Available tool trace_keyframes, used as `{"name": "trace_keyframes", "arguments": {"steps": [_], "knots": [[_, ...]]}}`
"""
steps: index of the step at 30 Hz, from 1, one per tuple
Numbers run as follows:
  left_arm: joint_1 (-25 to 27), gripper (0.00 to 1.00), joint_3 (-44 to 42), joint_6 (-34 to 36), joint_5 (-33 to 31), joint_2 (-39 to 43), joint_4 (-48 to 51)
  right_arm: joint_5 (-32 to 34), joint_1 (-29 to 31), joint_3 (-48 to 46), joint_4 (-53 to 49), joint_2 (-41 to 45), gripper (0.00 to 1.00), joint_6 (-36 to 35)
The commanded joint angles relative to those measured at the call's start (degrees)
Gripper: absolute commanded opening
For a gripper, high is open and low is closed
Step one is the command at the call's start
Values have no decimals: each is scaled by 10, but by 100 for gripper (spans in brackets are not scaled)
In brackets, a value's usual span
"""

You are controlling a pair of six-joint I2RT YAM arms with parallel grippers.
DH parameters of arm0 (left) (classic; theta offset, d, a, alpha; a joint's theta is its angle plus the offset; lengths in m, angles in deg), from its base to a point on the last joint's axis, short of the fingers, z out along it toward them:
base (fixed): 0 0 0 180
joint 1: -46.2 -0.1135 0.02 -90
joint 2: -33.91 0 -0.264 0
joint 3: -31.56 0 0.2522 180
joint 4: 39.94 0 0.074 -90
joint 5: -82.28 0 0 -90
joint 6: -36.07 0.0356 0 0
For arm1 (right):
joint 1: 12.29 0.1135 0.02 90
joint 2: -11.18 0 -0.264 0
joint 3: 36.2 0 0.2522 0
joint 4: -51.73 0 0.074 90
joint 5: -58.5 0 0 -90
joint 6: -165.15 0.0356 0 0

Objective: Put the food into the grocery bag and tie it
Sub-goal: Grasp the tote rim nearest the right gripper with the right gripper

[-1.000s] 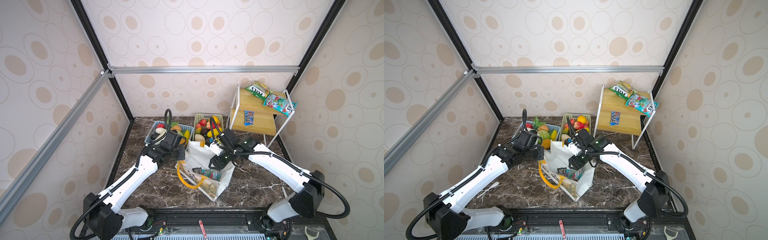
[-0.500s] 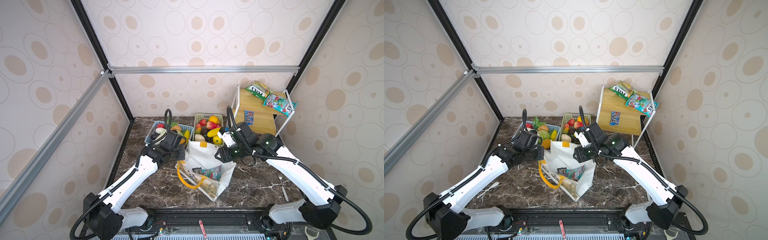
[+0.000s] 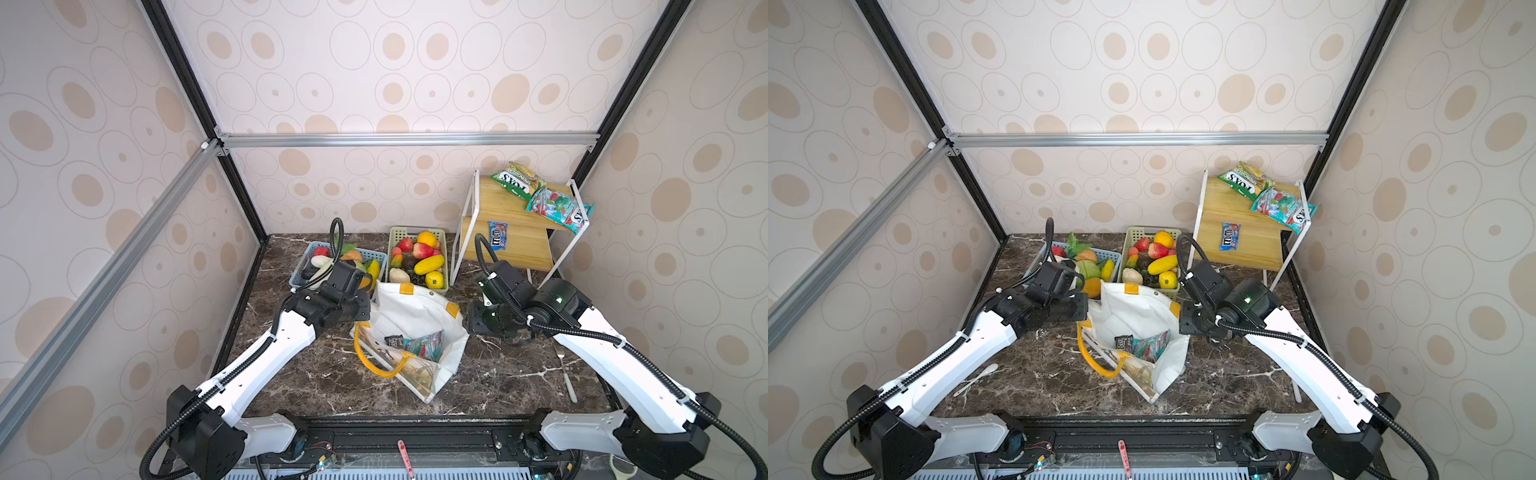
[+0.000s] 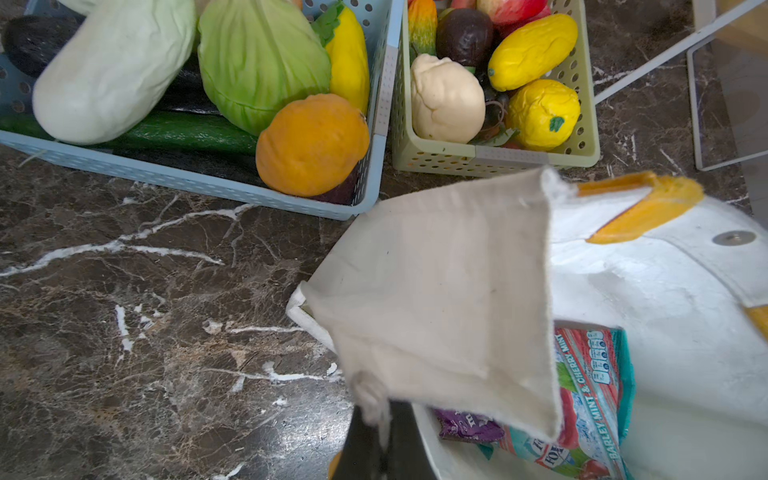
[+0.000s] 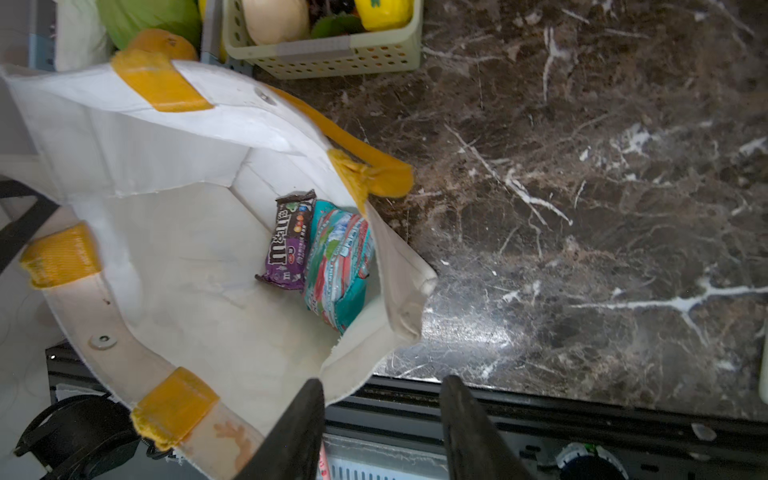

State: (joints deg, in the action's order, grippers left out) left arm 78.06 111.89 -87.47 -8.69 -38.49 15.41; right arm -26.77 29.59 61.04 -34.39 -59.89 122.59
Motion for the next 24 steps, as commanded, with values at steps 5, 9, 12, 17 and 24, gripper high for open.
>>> {"name": "trace_keyframes", "arguments": {"steps": [5,9,12,17,24], "knots": [[-2,0,-7,13,15,7,-14,-10,20,-48,16,-2,51,76],[-2,0,-4,15,17,5,-16,-27,23,-71,72,-8,51,87],[-2,0,-3,14,18,6,-19,-28,24,-79,95,-14,51,93],[-2,0,-4,16,18,3,-23,-36,24,-89,121,-29,47,93],[-3,0,-4,11,24,3,-25,-19,23,-100,125,-34,21,89]]}}
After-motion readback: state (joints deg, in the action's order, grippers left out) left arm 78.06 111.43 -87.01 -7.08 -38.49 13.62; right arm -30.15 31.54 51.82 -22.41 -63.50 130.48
